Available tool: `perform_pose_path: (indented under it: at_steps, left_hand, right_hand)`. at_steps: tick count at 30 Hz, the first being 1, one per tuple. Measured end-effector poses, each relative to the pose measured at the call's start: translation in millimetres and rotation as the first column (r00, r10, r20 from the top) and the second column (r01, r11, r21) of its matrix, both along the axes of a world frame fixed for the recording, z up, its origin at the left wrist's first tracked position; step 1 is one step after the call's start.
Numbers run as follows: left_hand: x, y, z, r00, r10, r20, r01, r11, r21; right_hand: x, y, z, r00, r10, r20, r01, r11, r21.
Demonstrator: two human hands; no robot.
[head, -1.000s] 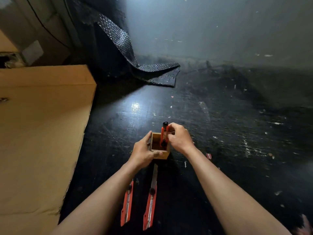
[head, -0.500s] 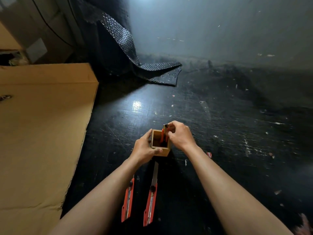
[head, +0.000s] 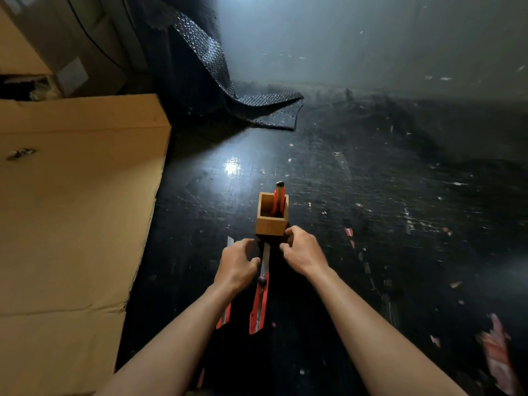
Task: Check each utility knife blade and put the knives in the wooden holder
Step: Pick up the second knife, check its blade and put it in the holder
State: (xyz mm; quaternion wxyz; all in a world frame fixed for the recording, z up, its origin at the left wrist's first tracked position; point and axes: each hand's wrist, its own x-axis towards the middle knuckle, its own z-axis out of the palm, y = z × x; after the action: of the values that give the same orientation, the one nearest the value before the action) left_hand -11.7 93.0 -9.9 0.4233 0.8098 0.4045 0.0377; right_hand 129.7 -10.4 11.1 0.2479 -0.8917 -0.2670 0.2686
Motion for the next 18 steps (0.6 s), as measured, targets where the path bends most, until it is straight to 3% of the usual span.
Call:
perform_pose_path:
  at_steps: [5, 8, 13, 18]
  left_hand:
    - [-22.1, -23.0, -15.7, 0.985, -0.077, -0.156, 0.063, 0.993, -0.095]
    - [-30.1, -34.3, -24.4, 0.980, -0.102, -0.170, 0.079, 0.988, -0.137]
    - [-35.4, -47.9, -30.8, 0.991, -0.031, -0.128, 0.002, 0.974, -0.227]
    - [-43.1, -53.2, -29.2, 0.993, 0.108, -0.037, -0.114, 0.921, -0.373]
  right_hand:
    - [-38.8, -18.3, -25.9, 0.994, -0.013, -0.112, -0.001, 0.992, -0.128]
    - [-58.4, -27.4, -38.6, 0.975, 0.012, -0.224, -0.058, 0.978, -0.198]
    - [-80.9, -38.5, -45.8, 0.923, -0.044, -0.381, -0.005, 0.992, -0.125]
    - [-79.2, -52.0, -38.5, 0.918, -0.091, -0.385, 0.096, 0.995, -0.006]
